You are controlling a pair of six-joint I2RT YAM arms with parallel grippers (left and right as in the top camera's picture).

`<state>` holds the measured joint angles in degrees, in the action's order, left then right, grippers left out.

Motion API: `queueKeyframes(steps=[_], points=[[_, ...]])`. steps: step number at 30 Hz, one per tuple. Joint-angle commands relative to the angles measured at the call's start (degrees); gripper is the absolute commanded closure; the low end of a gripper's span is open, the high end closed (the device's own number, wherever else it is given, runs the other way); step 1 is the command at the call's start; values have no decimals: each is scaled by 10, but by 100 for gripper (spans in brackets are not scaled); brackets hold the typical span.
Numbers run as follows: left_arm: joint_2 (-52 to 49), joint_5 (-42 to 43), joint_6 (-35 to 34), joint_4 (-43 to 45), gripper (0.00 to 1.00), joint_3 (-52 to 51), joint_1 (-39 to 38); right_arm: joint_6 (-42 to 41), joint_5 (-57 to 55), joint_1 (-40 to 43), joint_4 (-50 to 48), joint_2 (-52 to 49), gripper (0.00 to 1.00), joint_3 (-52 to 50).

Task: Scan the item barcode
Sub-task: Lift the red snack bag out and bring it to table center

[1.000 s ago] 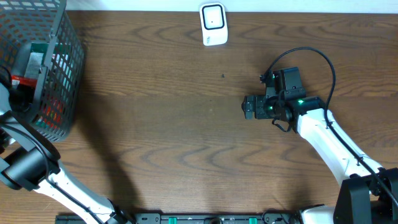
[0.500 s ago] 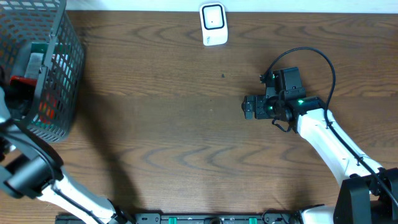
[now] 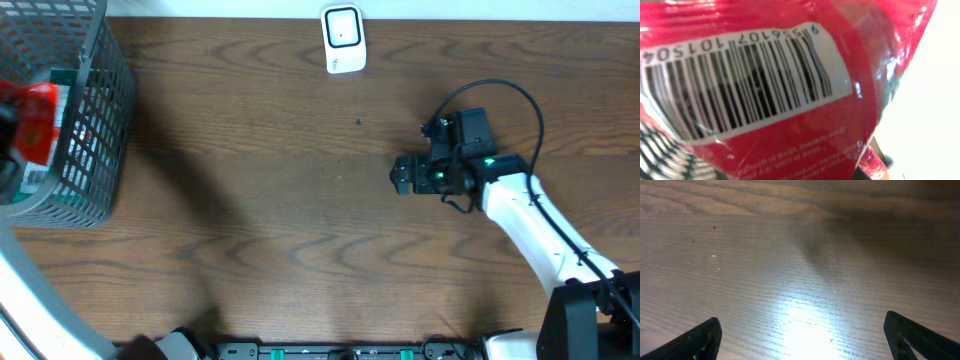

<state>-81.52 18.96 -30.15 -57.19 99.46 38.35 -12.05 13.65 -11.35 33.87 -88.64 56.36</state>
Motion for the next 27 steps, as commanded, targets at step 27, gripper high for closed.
queueKeyframes(steps=[27], points=[[-286,-23,55,132,93,-205,-657,55,83,162,120,41,1,40]])
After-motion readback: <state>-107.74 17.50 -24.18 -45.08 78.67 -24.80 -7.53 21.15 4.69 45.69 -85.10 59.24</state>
